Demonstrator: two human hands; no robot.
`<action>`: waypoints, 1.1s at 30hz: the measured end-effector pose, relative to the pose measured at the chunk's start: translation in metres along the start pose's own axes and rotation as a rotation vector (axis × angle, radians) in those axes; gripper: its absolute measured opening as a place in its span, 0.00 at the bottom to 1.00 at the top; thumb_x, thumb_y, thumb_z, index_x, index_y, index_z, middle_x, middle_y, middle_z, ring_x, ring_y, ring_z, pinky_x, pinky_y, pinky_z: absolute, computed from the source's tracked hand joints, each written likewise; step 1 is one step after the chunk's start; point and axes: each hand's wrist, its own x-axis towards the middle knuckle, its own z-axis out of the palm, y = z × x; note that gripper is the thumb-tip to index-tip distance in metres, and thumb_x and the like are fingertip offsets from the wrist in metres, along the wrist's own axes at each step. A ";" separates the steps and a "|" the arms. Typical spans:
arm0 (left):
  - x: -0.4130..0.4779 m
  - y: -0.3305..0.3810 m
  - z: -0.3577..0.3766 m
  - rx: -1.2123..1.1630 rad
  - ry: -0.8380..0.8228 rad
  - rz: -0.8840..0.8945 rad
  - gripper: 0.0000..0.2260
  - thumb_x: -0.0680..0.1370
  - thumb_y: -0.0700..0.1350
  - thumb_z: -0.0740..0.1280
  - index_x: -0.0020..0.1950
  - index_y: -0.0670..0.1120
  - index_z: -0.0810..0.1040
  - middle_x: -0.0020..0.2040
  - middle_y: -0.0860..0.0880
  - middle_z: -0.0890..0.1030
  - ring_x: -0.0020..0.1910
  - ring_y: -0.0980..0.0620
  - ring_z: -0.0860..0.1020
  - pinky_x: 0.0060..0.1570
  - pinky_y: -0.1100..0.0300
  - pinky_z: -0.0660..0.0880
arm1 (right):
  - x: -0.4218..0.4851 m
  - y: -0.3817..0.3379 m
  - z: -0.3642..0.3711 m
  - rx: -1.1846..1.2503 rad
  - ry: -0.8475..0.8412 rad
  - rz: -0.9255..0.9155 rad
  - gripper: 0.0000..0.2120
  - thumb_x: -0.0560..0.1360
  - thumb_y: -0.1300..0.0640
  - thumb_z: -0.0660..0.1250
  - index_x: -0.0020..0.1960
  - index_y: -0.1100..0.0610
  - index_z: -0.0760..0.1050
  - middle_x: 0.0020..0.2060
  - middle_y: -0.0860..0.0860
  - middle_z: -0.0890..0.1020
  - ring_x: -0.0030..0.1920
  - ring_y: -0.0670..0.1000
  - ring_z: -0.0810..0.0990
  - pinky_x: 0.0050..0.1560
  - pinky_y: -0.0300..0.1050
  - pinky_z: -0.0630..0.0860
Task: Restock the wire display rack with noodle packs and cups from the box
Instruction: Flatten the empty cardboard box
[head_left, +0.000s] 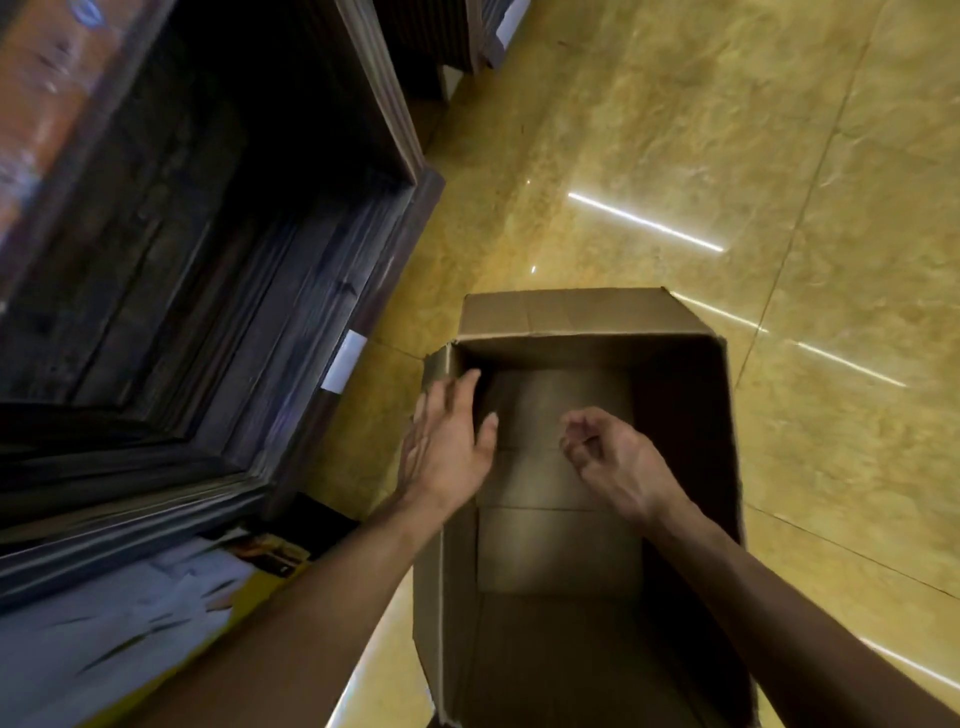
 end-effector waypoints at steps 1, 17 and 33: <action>0.011 -0.002 0.003 0.011 0.015 0.003 0.27 0.83 0.53 0.60 0.81 0.51 0.57 0.77 0.46 0.61 0.74 0.46 0.61 0.70 0.49 0.66 | 0.008 0.003 0.002 0.002 0.001 0.002 0.15 0.82 0.57 0.63 0.68 0.50 0.73 0.59 0.47 0.79 0.57 0.46 0.79 0.63 0.43 0.76; 0.103 0.008 0.002 -0.199 0.098 -0.127 0.30 0.82 0.52 0.65 0.81 0.54 0.56 0.72 0.45 0.74 0.72 0.42 0.70 0.75 0.47 0.60 | 0.058 0.008 0.024 0.159 0.025 -0.014 0.14 0.80 0.63 0.62 0.65 0.58 0.75 0.49 0.49 0.78 0.51 0.51 0.80 0.51 0.32 0.77; 0.089 0.000 -0.017 -0.816 0.164 -0.398 0.14 0.76 0.34 0.66 0.59 0.46 0.79 0.53 0.48 0.82 0.51 0.49 0.79 0.54 0.57 0.77 | 0.013 0.003 0.015 0.116 0.096 0.007 0.10 0.82 0.57 0.62 0.59 0.45 0.75 0.50 0.42 0.79 0.50 0.42 0.78 0.47 0.32 0.72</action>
